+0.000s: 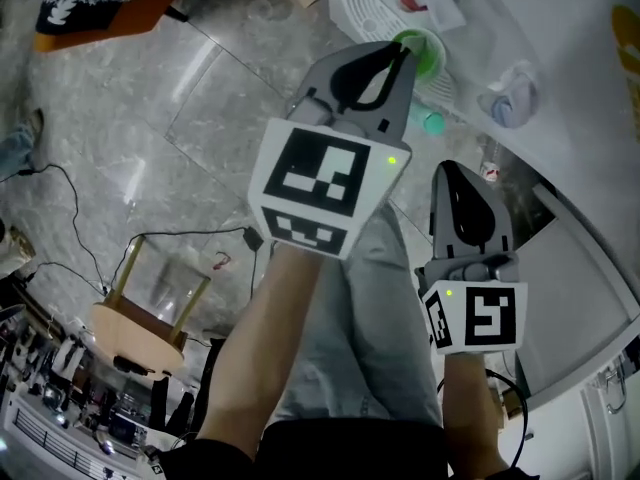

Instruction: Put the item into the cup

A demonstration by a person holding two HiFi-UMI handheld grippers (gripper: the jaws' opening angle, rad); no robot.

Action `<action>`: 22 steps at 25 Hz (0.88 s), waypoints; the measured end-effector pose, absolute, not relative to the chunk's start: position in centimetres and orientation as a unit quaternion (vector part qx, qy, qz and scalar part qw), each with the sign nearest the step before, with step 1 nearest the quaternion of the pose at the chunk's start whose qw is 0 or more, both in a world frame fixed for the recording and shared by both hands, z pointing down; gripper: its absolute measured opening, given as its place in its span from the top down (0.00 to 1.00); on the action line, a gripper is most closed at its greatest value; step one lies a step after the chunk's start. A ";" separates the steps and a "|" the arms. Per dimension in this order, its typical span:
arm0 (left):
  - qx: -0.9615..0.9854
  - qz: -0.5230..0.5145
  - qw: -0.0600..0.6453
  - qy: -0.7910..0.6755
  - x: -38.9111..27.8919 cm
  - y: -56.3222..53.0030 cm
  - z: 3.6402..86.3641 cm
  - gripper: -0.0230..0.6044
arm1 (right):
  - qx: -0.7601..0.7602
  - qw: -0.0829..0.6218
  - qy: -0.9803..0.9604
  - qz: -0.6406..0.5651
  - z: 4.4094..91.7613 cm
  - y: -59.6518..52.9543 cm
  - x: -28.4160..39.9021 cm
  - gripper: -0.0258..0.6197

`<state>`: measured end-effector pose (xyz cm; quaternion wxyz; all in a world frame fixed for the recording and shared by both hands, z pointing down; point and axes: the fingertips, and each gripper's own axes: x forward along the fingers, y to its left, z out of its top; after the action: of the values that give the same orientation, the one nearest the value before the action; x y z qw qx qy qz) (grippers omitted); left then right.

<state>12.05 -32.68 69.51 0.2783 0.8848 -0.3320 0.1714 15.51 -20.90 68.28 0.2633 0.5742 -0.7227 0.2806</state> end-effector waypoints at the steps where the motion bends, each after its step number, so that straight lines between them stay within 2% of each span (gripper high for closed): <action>1: 0.883 0.163 0.288 -0.334 11.7 -32.5 69.4 0.92 | 0.576 0.263 -0.723 0.278 68.1 -20.9 15.5 0.93; 22: 0.877 0.149 0.293 -0.352 5.8 -23.0 66.5 0.94 | 0.589 0.234 -0.745 0.210 64.3 -17.8 12.1 0.93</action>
<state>5.76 -23.03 66.50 0.2931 0.8765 -0.3517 0.1487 12.12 -17.82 64.34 0.2340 0.5890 -0.7445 0.2097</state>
